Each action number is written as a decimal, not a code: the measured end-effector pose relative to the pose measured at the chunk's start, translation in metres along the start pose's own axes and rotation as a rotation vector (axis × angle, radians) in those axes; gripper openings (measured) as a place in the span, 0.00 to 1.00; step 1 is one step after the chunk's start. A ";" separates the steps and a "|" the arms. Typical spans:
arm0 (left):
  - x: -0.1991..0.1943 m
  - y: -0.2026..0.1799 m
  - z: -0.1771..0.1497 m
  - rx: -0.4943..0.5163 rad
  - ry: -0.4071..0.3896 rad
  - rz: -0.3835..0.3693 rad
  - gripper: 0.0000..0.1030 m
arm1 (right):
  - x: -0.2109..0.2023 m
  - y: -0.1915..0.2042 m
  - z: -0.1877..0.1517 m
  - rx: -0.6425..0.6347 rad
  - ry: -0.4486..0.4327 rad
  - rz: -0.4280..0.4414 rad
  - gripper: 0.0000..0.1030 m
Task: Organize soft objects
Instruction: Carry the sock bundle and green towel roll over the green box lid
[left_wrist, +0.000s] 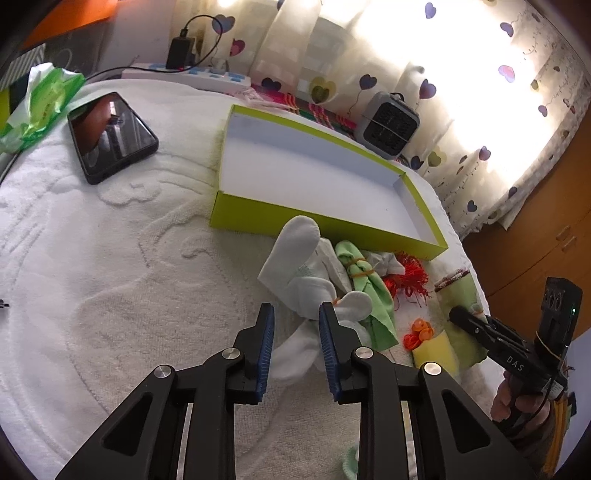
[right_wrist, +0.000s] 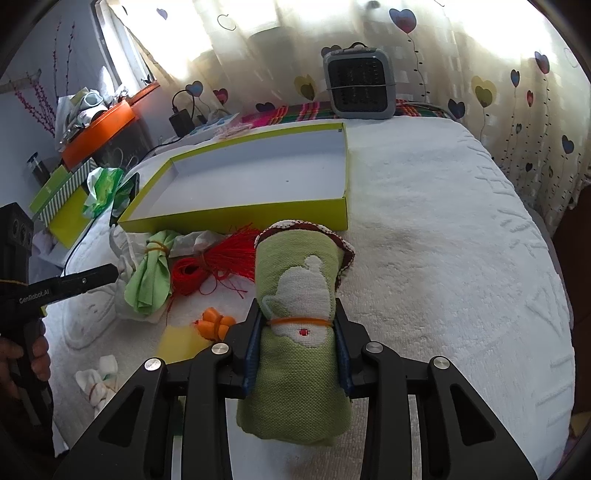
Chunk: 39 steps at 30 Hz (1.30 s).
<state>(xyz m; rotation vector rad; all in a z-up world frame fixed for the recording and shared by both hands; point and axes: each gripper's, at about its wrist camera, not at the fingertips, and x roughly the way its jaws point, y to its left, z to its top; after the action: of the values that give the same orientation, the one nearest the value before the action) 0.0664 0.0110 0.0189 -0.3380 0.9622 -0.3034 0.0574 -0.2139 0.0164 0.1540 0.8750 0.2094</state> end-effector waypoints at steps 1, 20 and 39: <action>0.000 0.002 -0.001 -0.009 0.002 -0.015 0.23 | 0.000 0.000 0.000 -0.001 -0.001 0.000 0.34; 0.028 -0.015 0.003 -0.058 0.037 -0.032 0.42 | 0.001 -0.003 -0.001 0.014 -0.008 0.012 0.34; 0.000 0.007 -0.001 -0.058 -0.009 -0.012 0.32 | -0.002 0.003 -0.003 0.015 -0.012 0.013 0.34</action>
<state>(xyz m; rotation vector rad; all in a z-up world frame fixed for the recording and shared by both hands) 0.0667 0.0173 0.0154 -0.3975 0.9615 -0.2849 0.0536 -0.2115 0.0162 0.1747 0.8644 0.2145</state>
